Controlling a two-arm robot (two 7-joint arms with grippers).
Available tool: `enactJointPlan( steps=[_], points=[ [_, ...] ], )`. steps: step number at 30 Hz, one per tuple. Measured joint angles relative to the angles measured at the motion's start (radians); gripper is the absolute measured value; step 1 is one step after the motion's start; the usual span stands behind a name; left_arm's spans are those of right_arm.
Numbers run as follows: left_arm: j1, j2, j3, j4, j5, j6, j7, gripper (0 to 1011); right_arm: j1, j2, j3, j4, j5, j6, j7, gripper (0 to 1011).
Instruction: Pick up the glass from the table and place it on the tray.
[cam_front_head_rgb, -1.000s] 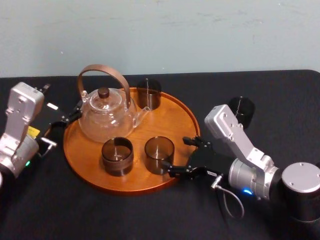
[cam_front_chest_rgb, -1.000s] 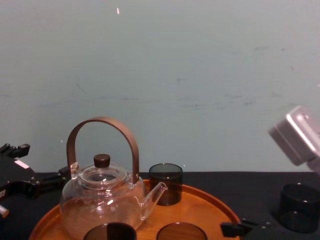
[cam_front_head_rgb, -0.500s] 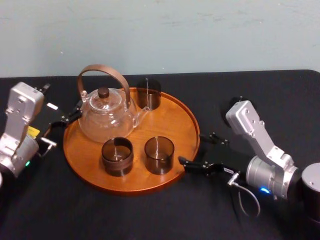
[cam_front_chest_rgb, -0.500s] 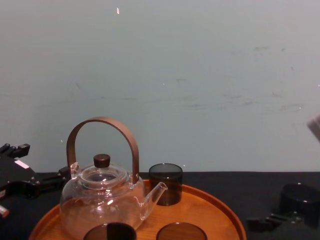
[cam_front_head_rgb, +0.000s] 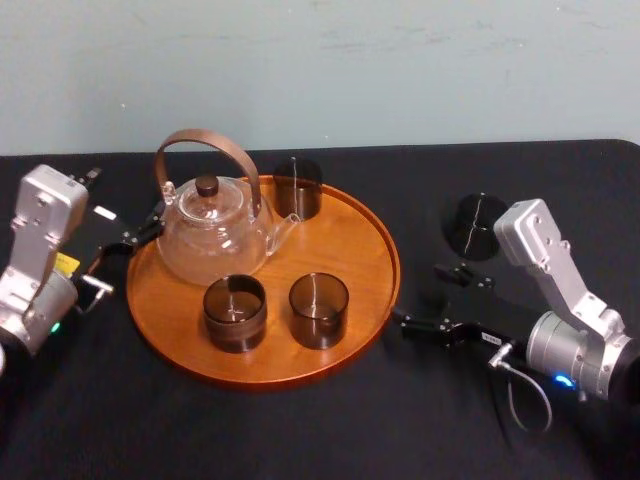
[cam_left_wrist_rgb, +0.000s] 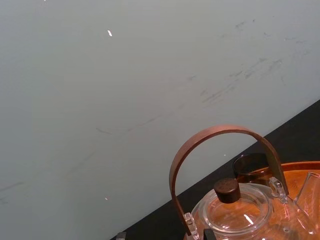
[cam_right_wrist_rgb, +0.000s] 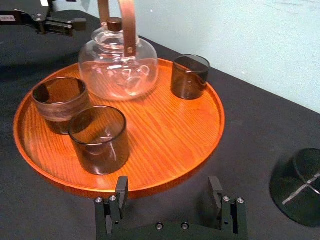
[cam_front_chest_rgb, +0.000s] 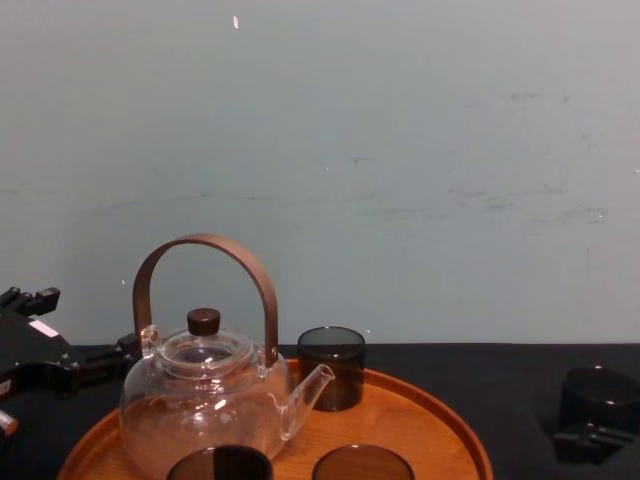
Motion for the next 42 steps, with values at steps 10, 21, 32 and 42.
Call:
enactJointPlan(
  steps=[10, 21, 32, 42],
  points=[
    [0.0, 0.0, 0.0, 0.0, 0.0, 0.0, 0.0, 1001, -0.006, 0.013, 0.027, 0.012, 0.016, -0.003, -0.009, 1002],
    [0.0, 0.0, 0.0, 0.0, 0.0, 0.0, 0.0, 1002, 0.003, 0.016, 0.057, 0.042, 0.029, -0.005, -0.026, 1002],
    [0.0, 0.0, 0.0, 0.0, 0.0, 0.0, 0.0, 1002, 0.036, 0.001, 0.091, 0.109, 0.044, -0.004, -0.044, 1002],
    [0.0, 0.0, 0.0, 0.0, 0.0, 0.0, 0.0, 1001, 0.068, -0.009, 0.112, 0.165, 0.05, -0.002, -0.053, 1002]
  ],
)
